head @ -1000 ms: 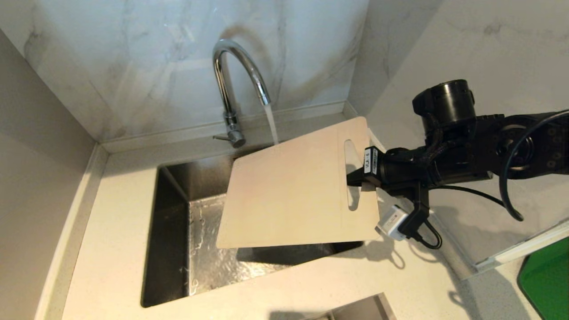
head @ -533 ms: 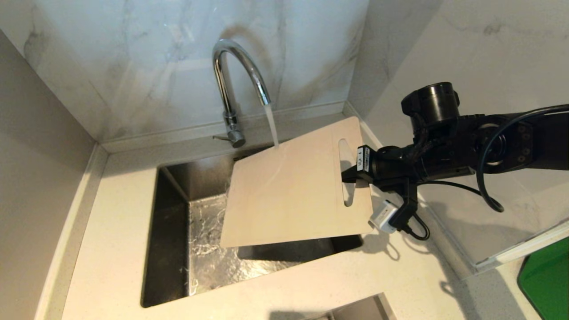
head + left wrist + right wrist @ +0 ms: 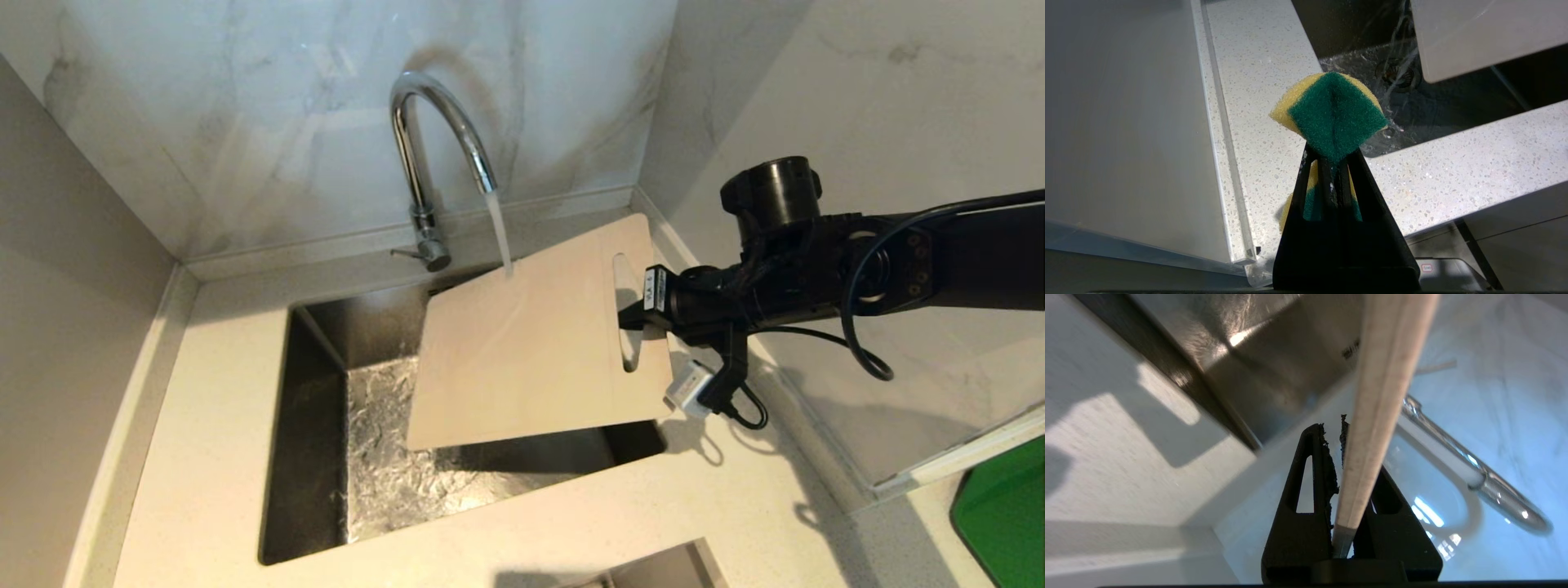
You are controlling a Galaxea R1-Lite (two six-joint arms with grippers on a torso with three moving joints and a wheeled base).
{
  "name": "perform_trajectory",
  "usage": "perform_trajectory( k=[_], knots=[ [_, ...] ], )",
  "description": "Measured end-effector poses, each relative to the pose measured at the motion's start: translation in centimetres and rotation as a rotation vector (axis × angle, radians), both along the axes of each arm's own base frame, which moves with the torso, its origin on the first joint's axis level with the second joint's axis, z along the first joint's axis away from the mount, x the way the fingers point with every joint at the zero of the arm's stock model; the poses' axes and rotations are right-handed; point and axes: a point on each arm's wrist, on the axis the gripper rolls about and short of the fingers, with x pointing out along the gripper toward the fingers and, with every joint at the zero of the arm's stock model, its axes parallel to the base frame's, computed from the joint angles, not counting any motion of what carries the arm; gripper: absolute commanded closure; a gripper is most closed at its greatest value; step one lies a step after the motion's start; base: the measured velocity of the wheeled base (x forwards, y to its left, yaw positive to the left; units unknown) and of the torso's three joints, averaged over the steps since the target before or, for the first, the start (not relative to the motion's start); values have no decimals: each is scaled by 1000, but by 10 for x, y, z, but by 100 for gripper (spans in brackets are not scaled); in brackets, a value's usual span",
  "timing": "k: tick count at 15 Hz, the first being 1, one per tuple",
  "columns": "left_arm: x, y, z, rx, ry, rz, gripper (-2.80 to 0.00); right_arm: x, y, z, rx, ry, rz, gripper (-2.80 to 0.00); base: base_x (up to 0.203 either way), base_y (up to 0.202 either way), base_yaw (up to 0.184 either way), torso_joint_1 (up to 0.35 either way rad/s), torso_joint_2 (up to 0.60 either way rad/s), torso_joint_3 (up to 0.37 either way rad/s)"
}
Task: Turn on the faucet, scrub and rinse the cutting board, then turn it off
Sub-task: Scrub the cutting board underwater
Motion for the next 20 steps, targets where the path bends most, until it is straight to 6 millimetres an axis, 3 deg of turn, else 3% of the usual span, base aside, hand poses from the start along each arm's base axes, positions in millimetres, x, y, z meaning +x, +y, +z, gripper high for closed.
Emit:
perform_trajectory(
  k=[12,20],
  knots=[
    [0,0,0,0,0,0,0,17,8,-3,8,-32,13,0,0,0,0,0,0,0],
    [0,0,0,0,0,0,0,31,28,-4,48,-76,33,0,0,0,0,0,0,0]
  ],
)
